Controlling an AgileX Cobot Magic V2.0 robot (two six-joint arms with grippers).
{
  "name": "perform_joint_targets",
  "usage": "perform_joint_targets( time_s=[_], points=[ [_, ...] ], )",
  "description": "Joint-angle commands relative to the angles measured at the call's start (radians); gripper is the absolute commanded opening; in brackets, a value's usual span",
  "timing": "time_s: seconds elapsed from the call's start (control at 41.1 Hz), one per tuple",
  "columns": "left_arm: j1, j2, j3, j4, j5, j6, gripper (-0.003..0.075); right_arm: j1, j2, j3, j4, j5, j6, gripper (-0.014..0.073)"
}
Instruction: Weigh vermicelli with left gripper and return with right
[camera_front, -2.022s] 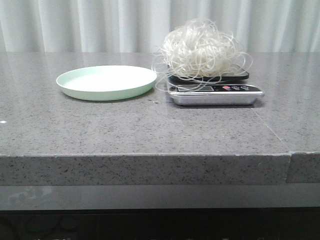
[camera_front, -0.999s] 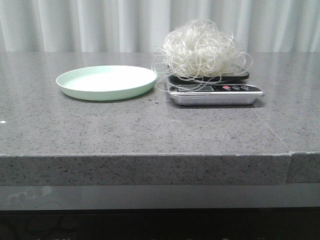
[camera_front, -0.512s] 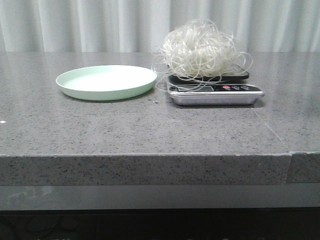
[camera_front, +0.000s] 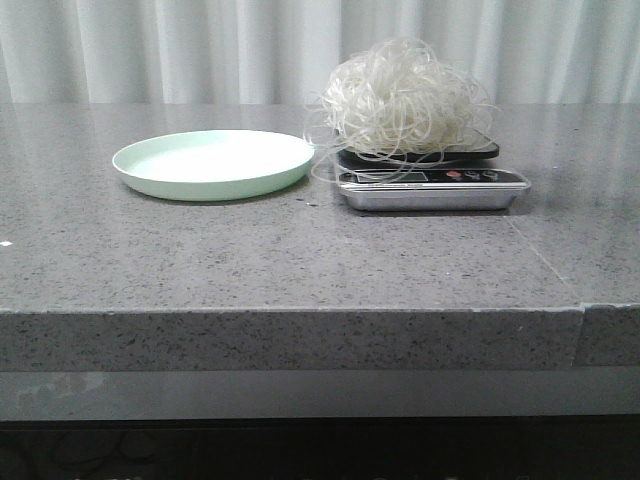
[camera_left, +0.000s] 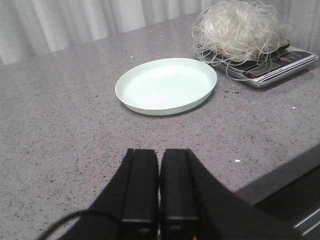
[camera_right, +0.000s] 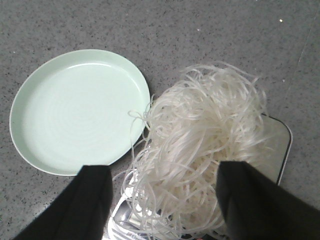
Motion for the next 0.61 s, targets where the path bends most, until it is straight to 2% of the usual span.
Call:
perform_joint_targets(
  time_s=[0.0, 0.317, 0.585],
  points=[
    [0.001, 0.010, -0.028, 0.005, -0.056, -0.002, 0.0137, -0.001, 0.004, -0.082, 0.002, -0.005, -0.014, 0.0560],
    [0.001, 0.010, -0.028, 0.007, -0.015, -0.002, 0.0137, -0.001, 0.166, -0.205, -0.021, 0.137, -0.022, 0.0560],
    [0.001, 0.010, -0.028, 0.007, -0.015, -0.002, 0.0137, -0.001, 0.252, -0.213, -0.047, 0.201, -0.022, 0.0560]
  ],
)
